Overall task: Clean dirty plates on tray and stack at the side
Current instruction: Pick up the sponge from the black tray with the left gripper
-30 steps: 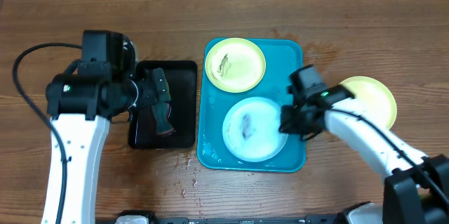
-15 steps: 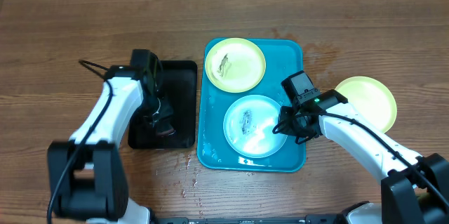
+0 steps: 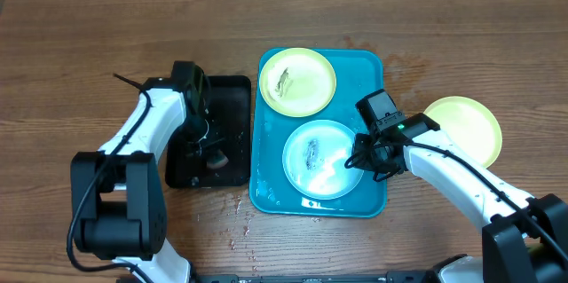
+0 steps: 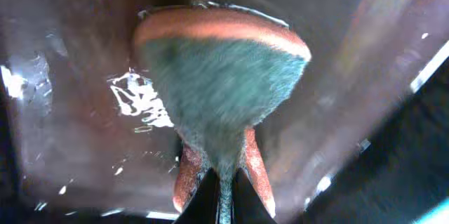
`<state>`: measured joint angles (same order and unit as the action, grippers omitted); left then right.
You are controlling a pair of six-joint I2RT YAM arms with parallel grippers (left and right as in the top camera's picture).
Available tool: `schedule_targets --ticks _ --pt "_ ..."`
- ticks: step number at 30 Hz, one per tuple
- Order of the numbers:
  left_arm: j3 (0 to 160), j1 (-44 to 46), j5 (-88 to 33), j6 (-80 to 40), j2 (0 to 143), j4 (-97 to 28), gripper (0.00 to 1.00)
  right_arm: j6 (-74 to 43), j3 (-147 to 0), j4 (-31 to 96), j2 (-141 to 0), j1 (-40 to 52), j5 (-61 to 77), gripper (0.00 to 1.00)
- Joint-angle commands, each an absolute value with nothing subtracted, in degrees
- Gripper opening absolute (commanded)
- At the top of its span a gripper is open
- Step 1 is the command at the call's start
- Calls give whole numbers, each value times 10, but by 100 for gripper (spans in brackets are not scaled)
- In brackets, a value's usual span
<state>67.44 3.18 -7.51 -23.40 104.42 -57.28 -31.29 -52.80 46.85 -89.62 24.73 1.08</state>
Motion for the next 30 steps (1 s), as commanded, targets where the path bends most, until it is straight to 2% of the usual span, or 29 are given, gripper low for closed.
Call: schedule_targets --ticks 1,5,11,13,15,16,20,23,26,28,30 --pt "696 44 -55 -212 1005 -581 4 -316 -526 467 -888 245 5 9" --pt "680 61 -6 -214 1017 -561 4 -315 -526 467 -888 245 5 9" --pt "636 96 -2 -228 1059 -504 4 -315 -526 468 -888 245 5 9" --pt "636 102 -2 -228 1076 -497 28 -315 -526 468 -888 245 5 9" --pt "637 102 -3 -227 1079 -498 20 -315 -526 468 -888 245 5 9" --pt "641 101 -2 -228 1078 -505 20 -315 -526 468 -888 245 5 9" --pt "671 101 -1 -232 1078 -524 29 -315 -526 468 -888 245 5 9" --pt "677 101 9 -231 1078 -512 32 -315 -526 468 -888 245 5 9" --pt "675 102 20 -231 1084 -494 31 -315 -526 468 -888 245 5 9" --pt "670 105 30 -231 1089 -480 25 -316 -526 468 -888 245 5 9" --pt "662 109 32 -231 1096 -464 13 -316 -526 469 -888 245 5 9"
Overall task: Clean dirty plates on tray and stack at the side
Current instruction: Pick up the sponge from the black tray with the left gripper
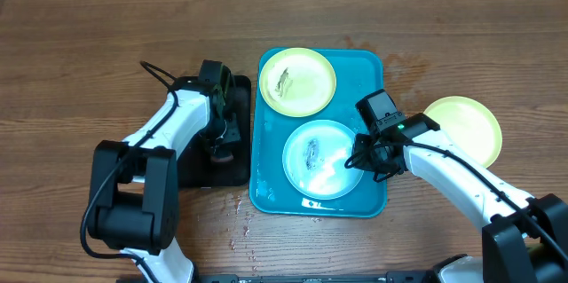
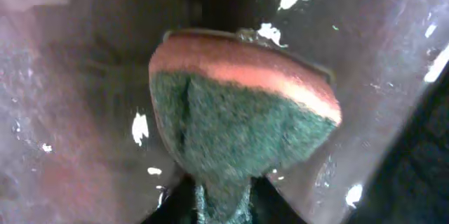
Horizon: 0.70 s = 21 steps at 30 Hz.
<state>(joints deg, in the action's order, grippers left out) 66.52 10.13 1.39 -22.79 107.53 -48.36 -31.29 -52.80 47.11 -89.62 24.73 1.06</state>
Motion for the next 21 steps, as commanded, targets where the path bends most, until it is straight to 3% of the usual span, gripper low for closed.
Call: schedule_targets --ticks 1,7,14,21 --pt "657 110 32 -231 1101 -457 4 -316 -526 469 -888 245 5 9" --pt "662 112 28 -229 1110 -488 4 -315 -526 474 -888 245 5 9" --pt "749 117 27 -227 1020 -596 4 -315 -526 470 -888 245 4 9" --pt "789 179 -121 -238 962 -588 4 -282 -526 442 -888 245 4 5"
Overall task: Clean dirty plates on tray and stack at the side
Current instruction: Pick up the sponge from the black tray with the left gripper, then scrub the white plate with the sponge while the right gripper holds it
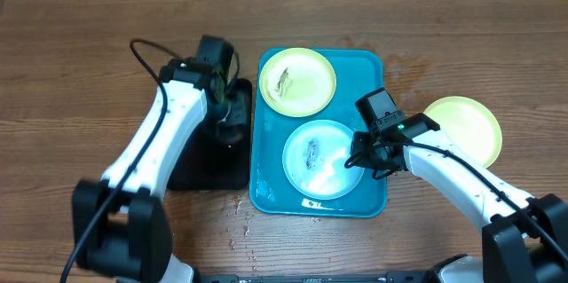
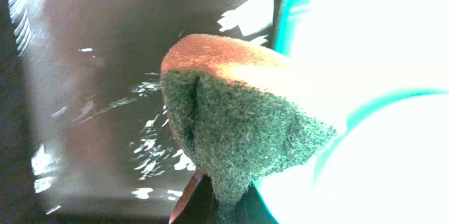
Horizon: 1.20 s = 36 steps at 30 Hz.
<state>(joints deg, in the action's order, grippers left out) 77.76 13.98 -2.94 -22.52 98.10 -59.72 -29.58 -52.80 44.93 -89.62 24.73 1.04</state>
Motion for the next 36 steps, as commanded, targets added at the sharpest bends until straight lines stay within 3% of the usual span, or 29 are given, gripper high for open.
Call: schedule_targets --ticks 1,8,11,14,28,32,36 --pt "788 194 -123 -246 965 -582 4 -280 -526 440 -888 245 5 4" --pt "781 333 -123 -306 1040 -485 4 -270 -524 444 -888 245 -1 4" --pt "781 371 -121 -340 1082 -449 4 -302 -524 462 -889 245 -41 23" --pt "782 390 -120 -366 1122 -424 4 -305 -524 462 -892 245 -51 25" --pt "794 352 -98 -400 1169 -463 4 -265 -438 325 -917 245 48 20" --pt "821 353 -69 -368 1169 -510 4 -266 -428 314 -917 245 45 4" --pt "843 356 1 -360 1169 -551 4 -275 -428 312 -917 245 20 4"
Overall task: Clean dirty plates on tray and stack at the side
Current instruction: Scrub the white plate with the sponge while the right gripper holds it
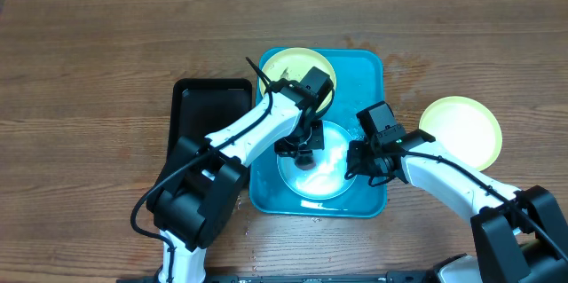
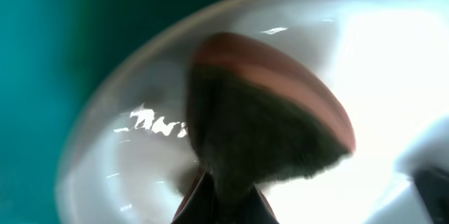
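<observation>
A teal tray [image 1: 368, 70] holds a yellow-green plate [image 1: 282, 61] at its far end and a pale blue plate [image 1: 324, 181] nearer me. My left gripper [image 1: 300, 152] is over the pale plate, shut on a sponge [image 2: 266, 126] with a green scouring face and an orange back. The sponge is pressed close to the plate's wet surface [image 2: 133, 140]. My right gripper [image 1: 353, 162] sits at the pale plate's right rim, shut on it. The left arm hides the dirt on both plates.
A black basin [image 1: 209, 106] with water lies left of the tray. A clean yellow-green plate [image 1: 461, 128] sits on the wooden table to the right of the tray, beside my right arm.
My left gripper has moved with the sponge from the black basin's right edge to over the pale plate in the tray. The right gripper has stayed at the plate's rim.
The left gripper first held the sponge down in the black basin's water, then further right in the basin, then at its edge next to the tray. Now the sponge is on the pale plate. The right gripper stayed at that plate's rim throughout.
</observation>
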`<state>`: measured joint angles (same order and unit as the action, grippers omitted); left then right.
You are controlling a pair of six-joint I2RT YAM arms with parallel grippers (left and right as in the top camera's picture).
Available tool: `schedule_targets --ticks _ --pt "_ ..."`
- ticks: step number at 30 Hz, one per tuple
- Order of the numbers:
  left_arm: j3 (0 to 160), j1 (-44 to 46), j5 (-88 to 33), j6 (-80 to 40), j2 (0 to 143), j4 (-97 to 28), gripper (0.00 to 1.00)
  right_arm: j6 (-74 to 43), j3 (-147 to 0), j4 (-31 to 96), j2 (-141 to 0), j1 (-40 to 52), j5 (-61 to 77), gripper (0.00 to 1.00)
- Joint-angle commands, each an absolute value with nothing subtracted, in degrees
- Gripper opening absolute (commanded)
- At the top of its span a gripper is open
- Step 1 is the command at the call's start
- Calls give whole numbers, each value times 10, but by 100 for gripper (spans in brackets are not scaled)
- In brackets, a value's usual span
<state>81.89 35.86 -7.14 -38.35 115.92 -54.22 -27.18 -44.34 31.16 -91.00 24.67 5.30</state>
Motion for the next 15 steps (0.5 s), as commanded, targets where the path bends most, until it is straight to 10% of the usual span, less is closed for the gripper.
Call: schedule_targets --ticks 1,15 --pt "842 358 5 -360 1169 -551 4 -274 -428 311 -917 245 16 4" --pt "818 382 -324 -365 1239 -411 4 -274 -428 323 -917 245 14 4"
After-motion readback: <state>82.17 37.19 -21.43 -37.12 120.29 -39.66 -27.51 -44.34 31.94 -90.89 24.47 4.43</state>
